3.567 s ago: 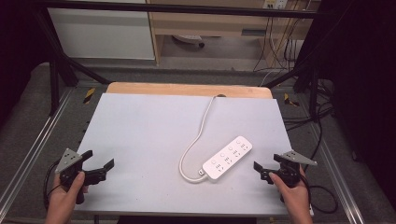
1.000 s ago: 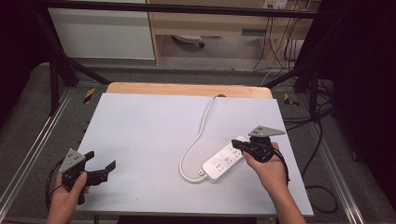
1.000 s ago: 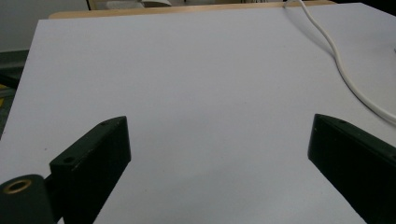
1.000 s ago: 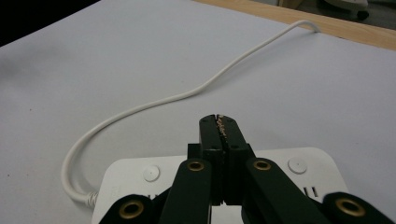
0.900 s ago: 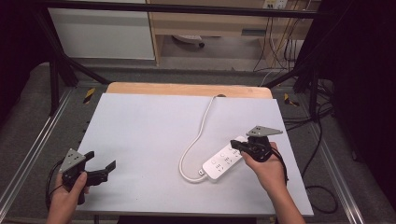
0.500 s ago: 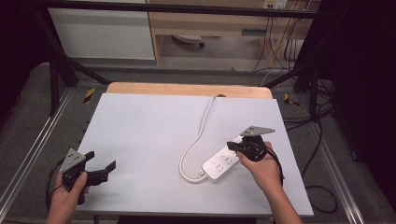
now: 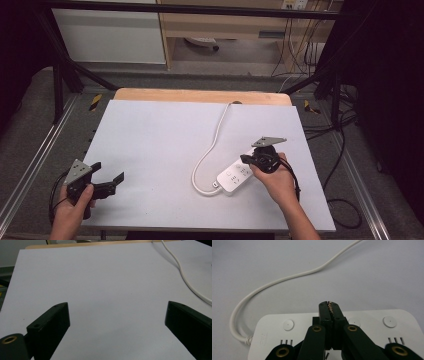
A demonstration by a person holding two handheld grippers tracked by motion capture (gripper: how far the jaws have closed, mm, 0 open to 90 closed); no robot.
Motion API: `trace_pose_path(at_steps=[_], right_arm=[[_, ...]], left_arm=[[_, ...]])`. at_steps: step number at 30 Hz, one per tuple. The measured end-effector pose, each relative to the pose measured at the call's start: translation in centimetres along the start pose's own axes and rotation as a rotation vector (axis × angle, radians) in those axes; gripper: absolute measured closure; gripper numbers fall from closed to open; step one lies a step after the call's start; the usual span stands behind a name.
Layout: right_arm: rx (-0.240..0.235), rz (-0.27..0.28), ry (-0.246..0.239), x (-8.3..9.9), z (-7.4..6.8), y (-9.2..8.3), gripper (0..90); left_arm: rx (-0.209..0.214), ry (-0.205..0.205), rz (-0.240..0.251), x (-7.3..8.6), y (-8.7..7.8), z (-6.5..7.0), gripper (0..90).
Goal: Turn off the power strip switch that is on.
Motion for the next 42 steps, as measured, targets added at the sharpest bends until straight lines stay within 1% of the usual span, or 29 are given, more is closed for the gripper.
trace_pose_path(at_steps=[10,21,42], right_arm=[[0.001,-0.036,-0.012,0.4,-0.3,0.9,90.0],[0.009,-0.069,-0.020,0.6,-0.5,1.5,90.0],[0.018,-0.101,-0.036,0.6,-0.8,2.4,90.0]], left_arm=[[0.000,-0.002,-0.002,0.0,0.0,0.0,5.7],[0.003,-0.005,-0.002,0.1,0.0,0.0,5.7],[0.002,-0.001,-0.001,0.1,0.0,-0.1,5.7]])
Point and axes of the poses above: each handheld gripper's, and its own axes: y roughly forward along the jaws, x roughly out of its underside, z roughly to its right, the point moved 7 cm from there along y, roughly forward along the jaws, and after that the axes turned 5 degrees about y, right-handed, at the moved point
